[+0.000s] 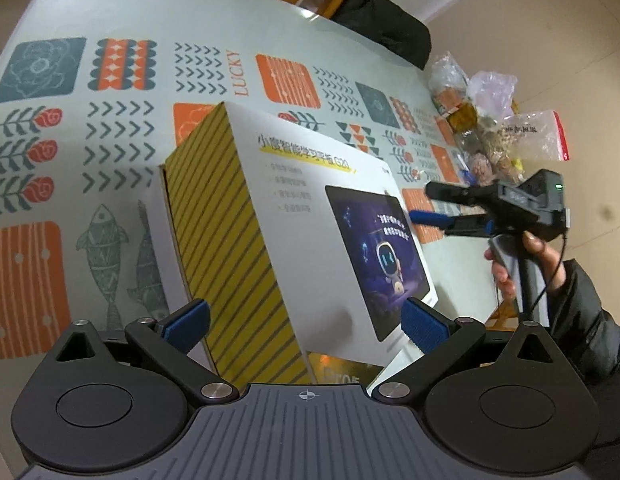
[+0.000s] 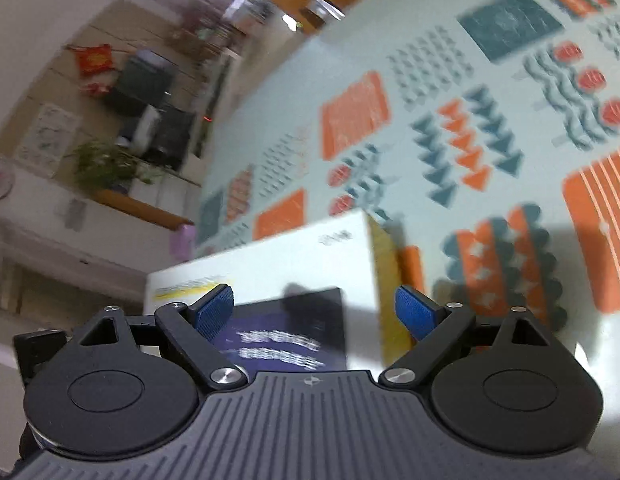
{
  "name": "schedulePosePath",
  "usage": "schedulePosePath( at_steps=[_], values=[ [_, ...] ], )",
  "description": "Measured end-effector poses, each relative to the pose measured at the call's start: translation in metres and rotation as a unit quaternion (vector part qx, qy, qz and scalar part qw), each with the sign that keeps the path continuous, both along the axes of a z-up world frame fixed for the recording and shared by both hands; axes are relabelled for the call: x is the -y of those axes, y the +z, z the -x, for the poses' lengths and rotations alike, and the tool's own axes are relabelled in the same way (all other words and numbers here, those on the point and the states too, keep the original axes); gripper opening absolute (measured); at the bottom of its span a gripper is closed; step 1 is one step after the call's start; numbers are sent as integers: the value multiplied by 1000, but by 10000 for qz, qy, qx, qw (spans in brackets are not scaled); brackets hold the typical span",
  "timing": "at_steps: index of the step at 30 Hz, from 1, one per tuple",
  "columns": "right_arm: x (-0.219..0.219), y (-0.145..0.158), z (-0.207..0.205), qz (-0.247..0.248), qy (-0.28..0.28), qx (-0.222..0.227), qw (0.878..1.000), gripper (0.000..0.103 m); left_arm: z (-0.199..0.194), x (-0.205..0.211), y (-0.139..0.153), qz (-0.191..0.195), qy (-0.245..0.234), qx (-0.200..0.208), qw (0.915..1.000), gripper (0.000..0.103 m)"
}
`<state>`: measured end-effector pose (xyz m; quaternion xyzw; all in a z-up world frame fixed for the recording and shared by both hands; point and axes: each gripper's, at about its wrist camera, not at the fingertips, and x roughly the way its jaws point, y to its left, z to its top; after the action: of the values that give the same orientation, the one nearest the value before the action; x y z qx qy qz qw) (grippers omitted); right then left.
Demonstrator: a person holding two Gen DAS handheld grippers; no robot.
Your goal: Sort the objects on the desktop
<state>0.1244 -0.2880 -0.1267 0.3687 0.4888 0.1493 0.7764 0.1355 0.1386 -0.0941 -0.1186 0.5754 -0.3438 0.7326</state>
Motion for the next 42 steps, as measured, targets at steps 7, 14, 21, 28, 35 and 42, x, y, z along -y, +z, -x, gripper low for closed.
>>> schedulePosePath(
  at_steps=[7, 14, 21, 28, 35, 42],
  values=[
    [-10, -7, 1, -146, 105, -41, 9998, 103, -6, 11, -3, -191, -351, 39, 9992, 103],
    [-5, 0, 2, -309, 106, 22, 9995, 103, -9, 6, -7, -110, -427, -36, 9990, 103],
    [-7, -8, -4, -200, 207, -108, 9995, 103, -16, 4, -7, -10, -460, -121, 9989, 103],
    [-11, -22, -6, -311, 201, -284, 9989, 103, -18, 15, -10, -426, -639, -54, 9970, 103],
    [-14, 3, -4, -238, 391, 25, 9989, 103, -16, 14, -10, -491, -587, -1, 9971, 103],
    [-21, 28, 2, -25, 478, 312, 9984, 103, -15, 7, -2, -405, -422, 43, 9983, 103]
  ],
)
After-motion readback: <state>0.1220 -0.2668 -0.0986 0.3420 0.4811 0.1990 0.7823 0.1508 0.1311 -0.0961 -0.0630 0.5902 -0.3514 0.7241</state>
